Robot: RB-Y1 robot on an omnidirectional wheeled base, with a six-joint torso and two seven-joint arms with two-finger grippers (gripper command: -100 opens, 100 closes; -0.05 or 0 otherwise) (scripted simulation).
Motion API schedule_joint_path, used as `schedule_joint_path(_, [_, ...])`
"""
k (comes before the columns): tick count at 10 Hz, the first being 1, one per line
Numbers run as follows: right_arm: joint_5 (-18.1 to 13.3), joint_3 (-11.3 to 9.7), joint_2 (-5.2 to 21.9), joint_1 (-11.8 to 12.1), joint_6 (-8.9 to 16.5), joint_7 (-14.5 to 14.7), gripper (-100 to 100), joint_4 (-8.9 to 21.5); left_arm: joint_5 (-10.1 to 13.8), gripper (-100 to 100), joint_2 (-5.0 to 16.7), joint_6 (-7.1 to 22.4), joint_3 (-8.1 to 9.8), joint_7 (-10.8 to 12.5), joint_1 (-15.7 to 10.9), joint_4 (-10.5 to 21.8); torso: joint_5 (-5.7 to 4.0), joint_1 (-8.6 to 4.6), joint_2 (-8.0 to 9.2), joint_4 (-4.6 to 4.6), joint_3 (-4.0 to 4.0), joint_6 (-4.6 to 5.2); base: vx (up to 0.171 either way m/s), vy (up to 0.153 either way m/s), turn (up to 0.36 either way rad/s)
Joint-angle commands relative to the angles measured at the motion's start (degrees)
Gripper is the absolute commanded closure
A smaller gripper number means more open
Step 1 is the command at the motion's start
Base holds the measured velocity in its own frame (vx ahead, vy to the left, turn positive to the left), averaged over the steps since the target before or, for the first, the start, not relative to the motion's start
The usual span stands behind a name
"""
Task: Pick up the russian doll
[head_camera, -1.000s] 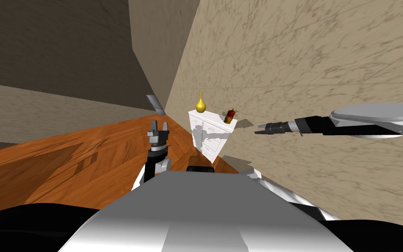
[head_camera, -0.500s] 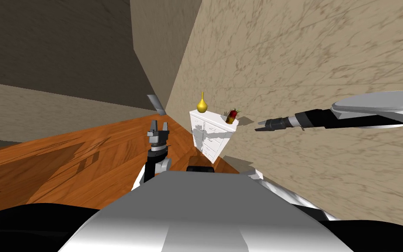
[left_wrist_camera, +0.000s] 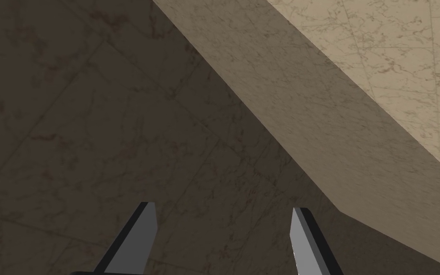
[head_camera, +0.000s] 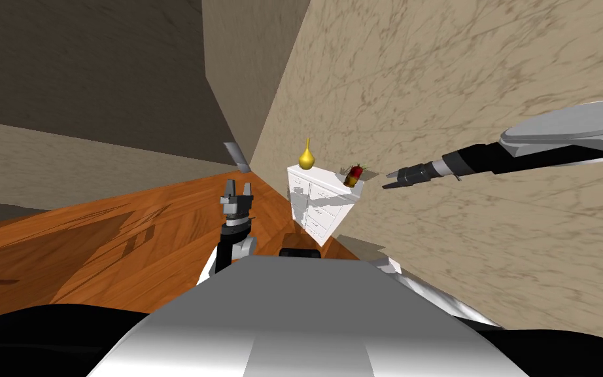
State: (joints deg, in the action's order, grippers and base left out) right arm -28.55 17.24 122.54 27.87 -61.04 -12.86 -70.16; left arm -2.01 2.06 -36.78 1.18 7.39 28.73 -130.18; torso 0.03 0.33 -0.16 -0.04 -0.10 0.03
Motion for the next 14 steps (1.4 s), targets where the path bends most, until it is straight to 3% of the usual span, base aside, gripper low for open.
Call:
schedule_joint_path(1, [-1.7,0.6,2.6,-1.8,-1.4,-0.9,-100,0.3,0.0,0,0.0,0.0,0.0,0.0,0.0,0.0,0.0,0.0,0.0,0.0,0.0,0.0,0.034,0.069,0.04])
schedule_joint_path(2, [-2.4,1.4,4.3,-2.3,-2.2,-1.2,-100,0.8,0.0,0,0.0,0.0,0.0,0.0,0.0,0.0,0.01,0.05,0.01,0.01,0.01,-0.01,0.058,0.09,0.058])
schedule_joint_path(4, [-2.4,1.4,4.7,-2.3,-2.2,-1.2,-100,0.8,0.0,0,0.0,0.0,0.0,0.0,0.0,0.0,0.01,0.07,-0.04,-0.01,-0.02,0.0,0.034,0.056,0.007])
schedule_joint_path(8, [-4.5,3.1,10.5,-2.4,-4.9,-2.0,-100,1.2,0.0,0,0.0,0.0,0.0,0.0,0.0,0.0,0.0,0.07,-0.14,-0.04,-0.08,0.0,0.072,0.067,0.053])
schedule_joint_path(9, [-4.1,2.9,9.7,-2.5,-4.3,-1.8,-100,1.3,0.0,0,0.0,0.0,0.0,0.0,0.0,0.0,0.01,0.08,-0.27,-0.07,-0.16,-0.01,0.059,0.033,0.013])
schedule_joint_path(10, [-4.2,2.9,9.8,-2.6,-4.5,-1.8,0,1.2,0.0,0,0.0,0.0,0.0,0.0,0.0,0.0,-0.05,-0.11,-0.13,-0.05,-0.09,0.02,0.009,0.007,-0.001])
schedule_joint_path(11, [-4.3,2.6,8.5,-2.8,-6.2,0.7,-100,2.9,0.0,0,0.0,0.0,0.0,0.0,0.0,0.0,-0.09,-0.24,0.04,0.0,0.02,0.03,0.068,0.06,-0.086])
schedule_joint_path(14, [-4.6,1.8,6.0,-3.4,-9.6,5.5,-100,6.4,0.0,0,0.0,0.0,0.0,0.0,0.0,0.0,-0.02,0.04,-0.21,-0.06,-0.13,0.02,0.12,0.108,-0.079])
